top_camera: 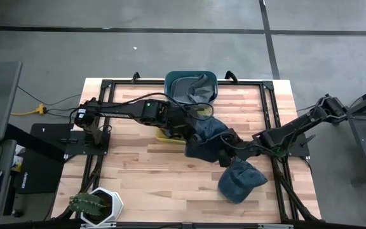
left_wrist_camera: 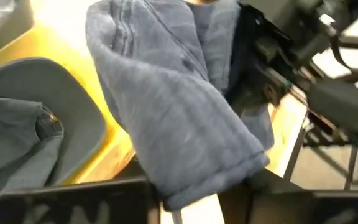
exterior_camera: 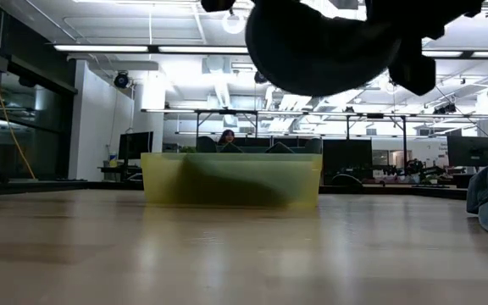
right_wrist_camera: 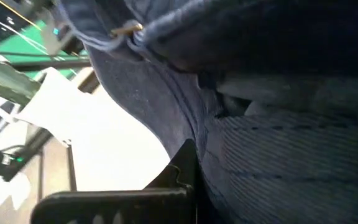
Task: Pick & Place hat
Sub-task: Put the left blue cap into the yellow bin
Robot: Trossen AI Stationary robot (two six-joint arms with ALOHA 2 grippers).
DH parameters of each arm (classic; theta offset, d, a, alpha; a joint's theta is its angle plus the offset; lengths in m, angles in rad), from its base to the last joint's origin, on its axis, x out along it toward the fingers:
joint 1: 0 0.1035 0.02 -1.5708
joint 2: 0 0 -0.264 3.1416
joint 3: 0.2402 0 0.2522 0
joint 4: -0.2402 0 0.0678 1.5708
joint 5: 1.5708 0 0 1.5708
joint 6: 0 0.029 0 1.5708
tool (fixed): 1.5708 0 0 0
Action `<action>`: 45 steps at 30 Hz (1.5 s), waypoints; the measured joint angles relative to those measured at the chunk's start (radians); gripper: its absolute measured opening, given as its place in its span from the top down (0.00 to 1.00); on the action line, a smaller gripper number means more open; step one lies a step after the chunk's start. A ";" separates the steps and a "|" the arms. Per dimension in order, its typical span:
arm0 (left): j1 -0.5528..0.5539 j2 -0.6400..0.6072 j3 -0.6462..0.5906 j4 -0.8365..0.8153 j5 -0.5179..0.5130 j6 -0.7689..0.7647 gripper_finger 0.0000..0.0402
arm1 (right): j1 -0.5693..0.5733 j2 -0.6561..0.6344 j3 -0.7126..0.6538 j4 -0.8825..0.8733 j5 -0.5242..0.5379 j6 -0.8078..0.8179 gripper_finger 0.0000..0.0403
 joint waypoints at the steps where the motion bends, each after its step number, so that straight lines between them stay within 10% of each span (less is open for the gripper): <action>1: 0.004 -0.003 0.000 -0.007 0.008 0.019 0.76 | 0.000 0.000 0.000 -0.019 0.000 0.006 0.99; 10: 0.078 -0.046 0.000 -0.123 0.085 0.138 0.59 | -0.006 0.000 0.000 -0.109 -0.078 -0.037 0.99; 26: 0.286 -0.072 0.001 -0.137 0.417 0.326 0.57 | -0.137 -0.090 0.008 -0.227 -0.361 -0.279 0.99; 45: 0.420 0.022 0.007 0.148 0.874 0.425 0.55 | -0.246 -0.075 0.466 -0.911 -0.287 -0.712 0.99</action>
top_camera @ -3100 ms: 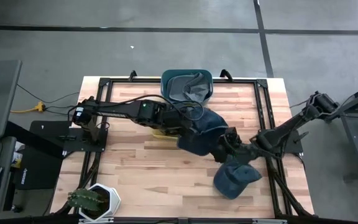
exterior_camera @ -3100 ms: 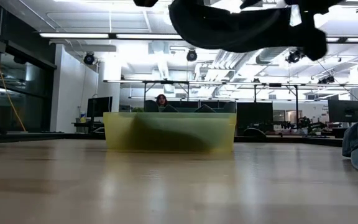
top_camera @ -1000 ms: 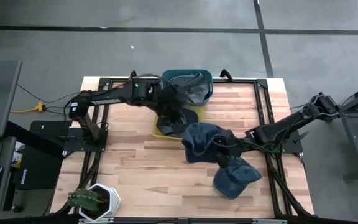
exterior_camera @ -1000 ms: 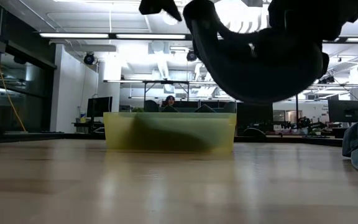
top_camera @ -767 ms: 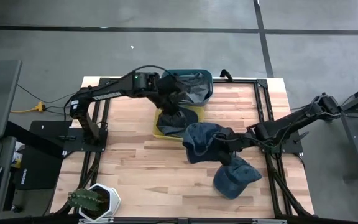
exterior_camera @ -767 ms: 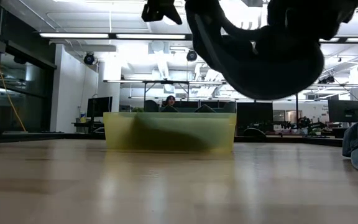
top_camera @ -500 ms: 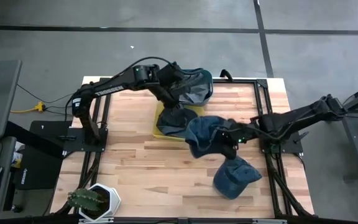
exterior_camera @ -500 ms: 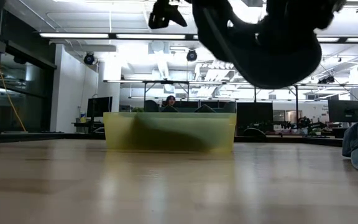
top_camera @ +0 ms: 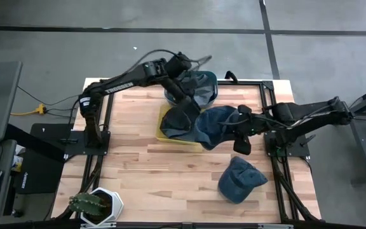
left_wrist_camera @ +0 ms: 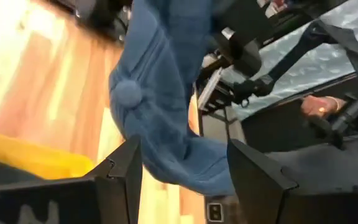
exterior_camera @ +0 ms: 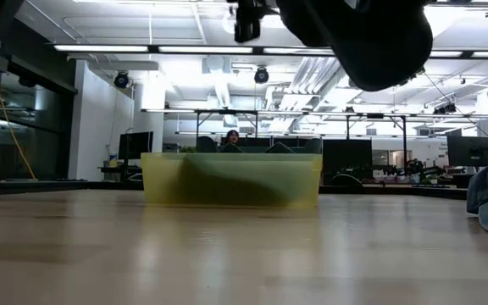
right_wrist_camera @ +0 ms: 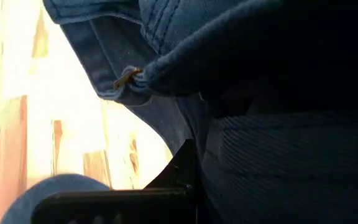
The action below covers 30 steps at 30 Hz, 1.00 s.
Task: Pick & Place hat
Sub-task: Put the left blue cap into the yellow bin
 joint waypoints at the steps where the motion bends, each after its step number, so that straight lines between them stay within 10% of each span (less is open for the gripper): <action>1: 0.004 0.007 -0.004 -0.007 0.008 -0.003 0.54 | 0.001 0.000 0.004 -0.008 -0.001 -0.003 0.99; 13: -0.004 0.063 -0.004 0.088 0.033 -0.085 0.22 | 0.070 0.000 0.006 -0.094 0.009 0.042 0.99; 30: -0.063 0.161 -0.004 0.287 0.094 -0.239 0.20 | 0.062 0.030 0.006 -0.075 -0.001 -0.016 0.99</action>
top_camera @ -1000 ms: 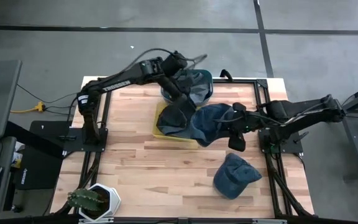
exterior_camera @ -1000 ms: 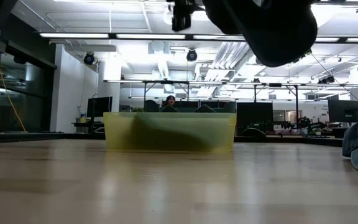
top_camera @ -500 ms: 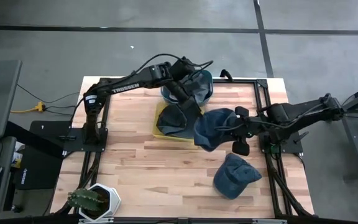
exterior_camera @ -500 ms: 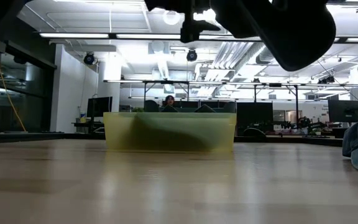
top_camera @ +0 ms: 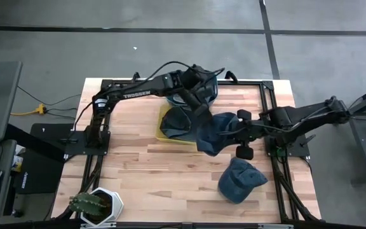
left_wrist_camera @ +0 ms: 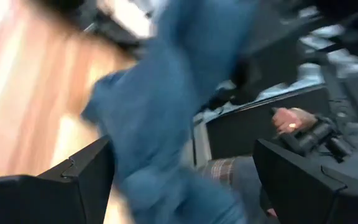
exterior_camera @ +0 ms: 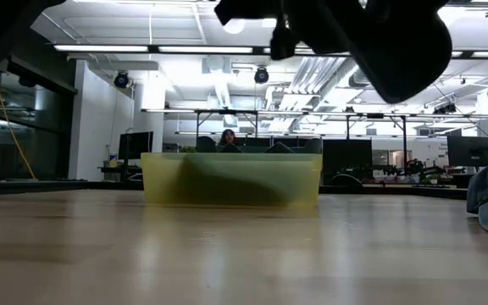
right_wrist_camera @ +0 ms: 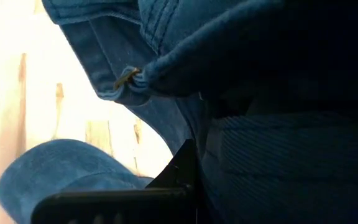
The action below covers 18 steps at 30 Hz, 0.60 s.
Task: Pick & Place hat
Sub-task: Put the left blue cap into the yellow bin
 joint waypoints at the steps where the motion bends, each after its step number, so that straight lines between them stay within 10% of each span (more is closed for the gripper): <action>1: -0.008 0.006 0.002 0.022 0.001 0.000 0.20 | -0.006 0.006 0.000 0.003 0.001 -0.007 0.99; 18: -0.073 0.062 -0.003 0.045 -0.037 -0.017 0.20 | -0.076 0.021 -0.001 0.038 -0.027 -0.035 0.99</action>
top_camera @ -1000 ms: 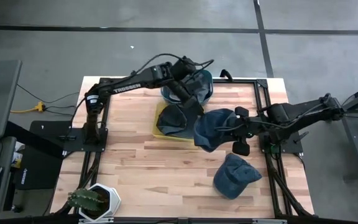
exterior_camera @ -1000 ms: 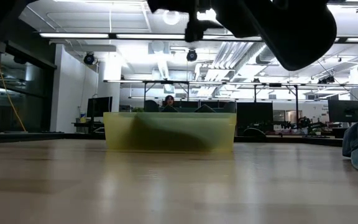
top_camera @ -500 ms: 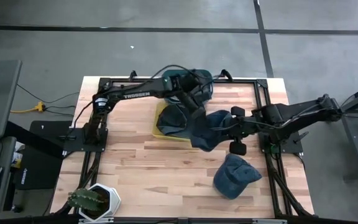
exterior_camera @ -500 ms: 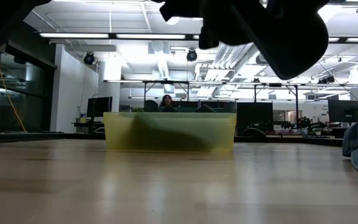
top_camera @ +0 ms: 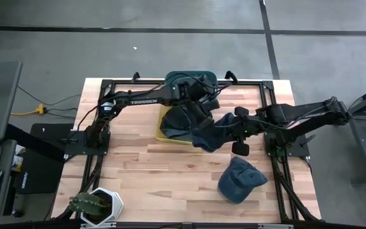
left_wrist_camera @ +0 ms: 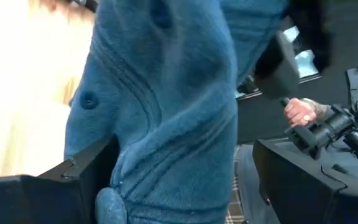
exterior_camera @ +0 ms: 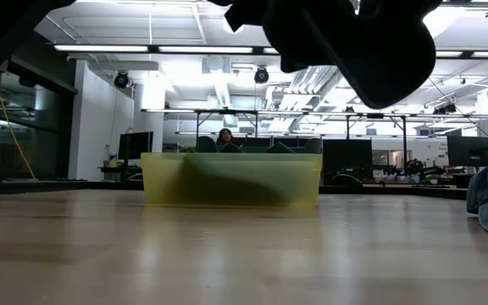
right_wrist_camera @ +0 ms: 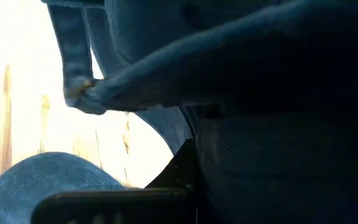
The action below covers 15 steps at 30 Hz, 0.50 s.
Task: Pick & Place hat
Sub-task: Put the left blue cap into the yellow bin
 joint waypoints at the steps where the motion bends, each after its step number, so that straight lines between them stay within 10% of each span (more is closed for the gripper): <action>1: 0.001 -0.001 0.000 0.004 -0.001 0.000 0.20 | 0.000 0.000 0.000 0.001 -0.006 0.004 0.99; 15: 0.047 -0.002 0.000 0.011 0.013 -0.008 0.20 | 0.099 -0.001 0.000 -0.024 0.008 0.064 0.99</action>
